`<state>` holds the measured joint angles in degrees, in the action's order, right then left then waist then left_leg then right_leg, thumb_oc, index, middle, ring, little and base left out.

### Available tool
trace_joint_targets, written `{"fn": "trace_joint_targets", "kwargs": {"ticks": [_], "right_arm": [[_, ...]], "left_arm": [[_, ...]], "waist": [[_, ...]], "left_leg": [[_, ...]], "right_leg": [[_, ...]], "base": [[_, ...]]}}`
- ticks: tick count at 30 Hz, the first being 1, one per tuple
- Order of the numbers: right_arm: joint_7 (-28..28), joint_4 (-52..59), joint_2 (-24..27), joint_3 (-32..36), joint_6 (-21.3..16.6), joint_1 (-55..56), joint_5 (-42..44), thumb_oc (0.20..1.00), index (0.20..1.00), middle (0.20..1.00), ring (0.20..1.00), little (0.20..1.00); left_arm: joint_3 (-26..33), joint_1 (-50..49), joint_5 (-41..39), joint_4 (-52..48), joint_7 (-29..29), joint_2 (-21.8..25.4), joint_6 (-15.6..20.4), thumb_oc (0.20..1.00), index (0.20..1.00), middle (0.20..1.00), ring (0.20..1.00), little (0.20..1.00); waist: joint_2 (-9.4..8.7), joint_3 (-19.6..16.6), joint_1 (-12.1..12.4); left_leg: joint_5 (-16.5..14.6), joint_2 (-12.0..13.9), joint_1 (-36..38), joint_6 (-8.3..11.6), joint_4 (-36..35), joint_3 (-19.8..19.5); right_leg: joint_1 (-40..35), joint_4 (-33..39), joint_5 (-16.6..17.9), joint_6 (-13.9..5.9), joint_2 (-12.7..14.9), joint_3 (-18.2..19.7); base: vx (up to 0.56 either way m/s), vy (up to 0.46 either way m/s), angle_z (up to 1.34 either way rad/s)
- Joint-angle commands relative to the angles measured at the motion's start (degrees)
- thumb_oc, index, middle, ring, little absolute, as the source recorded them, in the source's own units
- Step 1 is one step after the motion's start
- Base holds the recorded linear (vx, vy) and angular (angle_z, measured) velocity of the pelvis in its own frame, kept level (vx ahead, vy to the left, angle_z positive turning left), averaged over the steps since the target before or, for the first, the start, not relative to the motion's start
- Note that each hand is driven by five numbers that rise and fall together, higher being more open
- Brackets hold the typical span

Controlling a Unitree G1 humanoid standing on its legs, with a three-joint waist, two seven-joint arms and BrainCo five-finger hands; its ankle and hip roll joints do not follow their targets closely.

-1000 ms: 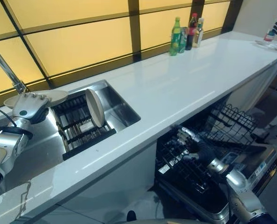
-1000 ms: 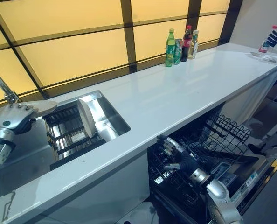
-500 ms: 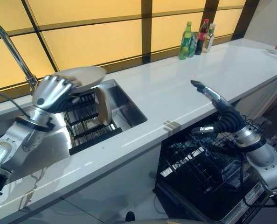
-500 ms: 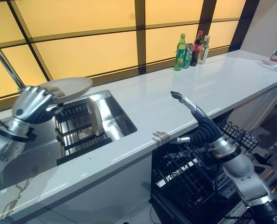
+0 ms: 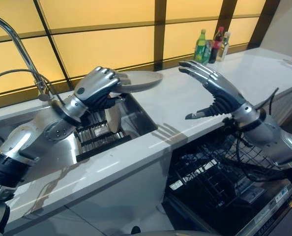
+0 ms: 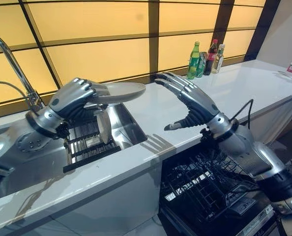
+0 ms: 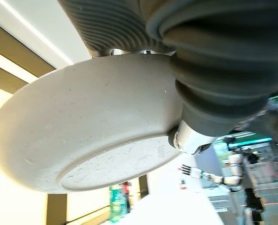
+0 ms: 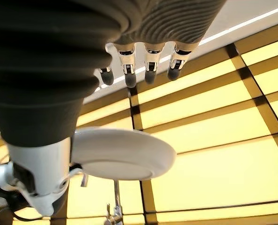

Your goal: Pick up plates and place into dishwasher.

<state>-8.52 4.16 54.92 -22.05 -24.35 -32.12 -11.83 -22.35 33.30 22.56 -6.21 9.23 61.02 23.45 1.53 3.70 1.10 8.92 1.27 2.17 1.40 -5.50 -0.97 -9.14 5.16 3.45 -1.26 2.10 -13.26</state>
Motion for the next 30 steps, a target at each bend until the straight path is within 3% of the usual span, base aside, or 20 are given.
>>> {"fn": "trace_joint_targets", "kwargs": {"ticks": [1,6,12,13,14,15,16,17,21,30], "right_arm": [[-3.9,-3.3,-0.3,-2.8,2.1,-7.8,-1.2,1.000,1.000,1.000,1.000,1.000],[-5.2,-7.3,-2.0,-6.2,3.3,-12.1,-3.4,1.000,1.000,1.000,1.000,1.000],[-2.0,-10.2,-3.4,-9.6,4.7,-15.8,-2.3,1.000,1.000,1.000,1.000,1.000],[-0.7,-11.7,-4.3,-11.0,6.3,-17.0,-1.0,1.000,1.000,1.000,1.000,1.000],[-0.2,-12.4,-4.8,-11.2,6.7,-17.3,-1.0,0.950,0.950,0.950,0.950,0.950],[0.4,-13.4,-5.5,-11.7,7.0,-17.6,-1.2,0.602,0.602,0.602,0.602,0.602],[0.9,-14.0,-5.7,-12.0,7.4,-17.9,-0.8,0.511,0.511,0.511,0.511,0.511],[1.4,-14.4,-6.1,-12.4,8.4,-18.1,-0.8,0.200,0.200,0.200,0.200,0.200],[2.5,-16.7,-7.9,-13.0,11.5,-18.4,-0.8,0.200,0.200,0.200,0.200,0.200],[0.4,-17.7,-9.5,-11.3,12.5,-17.6,-1.9,0.200,0.200,0.200,0.200,0.200]], "left_arm": [[-0.6,8.5,-6.8,-0.1,-1.1,-1.9,0.2,0.200,0.200,0.200,0.200,0.200],[-2.8,10.8,-9.5,0.3,-3.4,-3.5,1.2,0.200,0.200,0.200,0.200,0.200],[-3.4,12.0,-11.8,0.6,-4.7,-5.2,2.3,0.200,0.200,0.200,0.200,0.200],[-3.9,12.9,-13.6,0.4,-5.7,-5.9,2.3,0.200,0.200,0.200,0.200,0.200],[-3.9,13.1,-13.8,0.4,-5.8,-6.2,2.4,0.200,0.200,0.200,0.200,0.200],[-4.0,13.2,-14.2,0.4,-5.9,-6.5,2.6,0.200,0.200,0.200,0.200,0.200],[-3.9,13.4,-14.5,0.3,-6.0,-6.7,2.7,0.200,0.200,0.200,0.200,0.200],[-3.7,13.6,-15.1,-0.2,-6.4,-7.0,2.5,0.200,0.200,0.200,0.200,0.200],[-3.4,13.7,-16.2,-0.9,-7.0,-8.0,2.9,0.200,0.200,0.200,0.200,0.200],[-1.3,12.2,-17.0,-2.1,-8.4,-9.2,3.1,0.200,0.200,0.200,0.200,0.200]], "waist": [[-2.40,-0.6,2.4],[-2.45,-0.9,2.9],[-2.61,-1.2,3.5],[-2.70,-1.4,3.8],[-2.71,-1.4,3.8],[-2.74,-1.4,4.0],[-2.77,-1.5,4.0],[-2.80,-1.5,4.2],[-2.83,-1.6,4.4],[-2.76,-1.2,4.6]], "left_leg": [[-9.5,-1.7,3.7,0.77,0.5,-1.4],[-9.6,-1.9,3.8,0.64,0.5,-1.8],[-9.4,-2.0,3.7,0.66,0.5,-2.1],[-9.4,-2.0,3.7,0.66,0.5,-2.3],[-9.4,-2.0,3.7,0.66,0.5,-2.3],[-9.4,-2.0,3.7,0.67,0.5,-2.4],[-9.4,-2.0,3.7,0.68,0.5,-2.4],[-9.4,-2.0,3.7,0.69,0.5,-2.5],[-9.4,-2.1,3.8,0.69,0.5,-2.8],[-9.6,-2.1,4.0,0.59,0.5,-3.0]], "right_leg": [[0.5,-0.5,-2.4,-5.26,4.1,1.1],[0.3,-0.5,-2.5,-5.21,4.0,1.1],[0.3,-0.4,-2.5,-5.24,4.2,0.9],[0.2,-0.4,-2.5,-5.15,4.2,0.7],[0.2,-0.5,-2.5,-5.14,4.2,0.7],[0.1,-0.5,-2.5,-5.13,4.3,0.6],[0.1,-0.5,-2.5,-5.12,4.3,0.6],[0.1,-0.5,-2.6,-5.10,4.3,0.5],[-0.1,-0.4,-2.6,-5.00,4.4,0.4],[-0.3,-0.5,-2.7,-4.87,4.3,0.7]], "base": [[0.00,0.000,0.00],[0.01,-0.003,0.06],[0.00,0.001,0.01],[0.02,0.005,0.03],[0.03,0.006,0.04],[0.02,0.002,0.05],[0.02,0.003,0.05],[0.03,0.005,0.05],[0.02,0.004,0.08],[0.00,0.001,0.01]]}}
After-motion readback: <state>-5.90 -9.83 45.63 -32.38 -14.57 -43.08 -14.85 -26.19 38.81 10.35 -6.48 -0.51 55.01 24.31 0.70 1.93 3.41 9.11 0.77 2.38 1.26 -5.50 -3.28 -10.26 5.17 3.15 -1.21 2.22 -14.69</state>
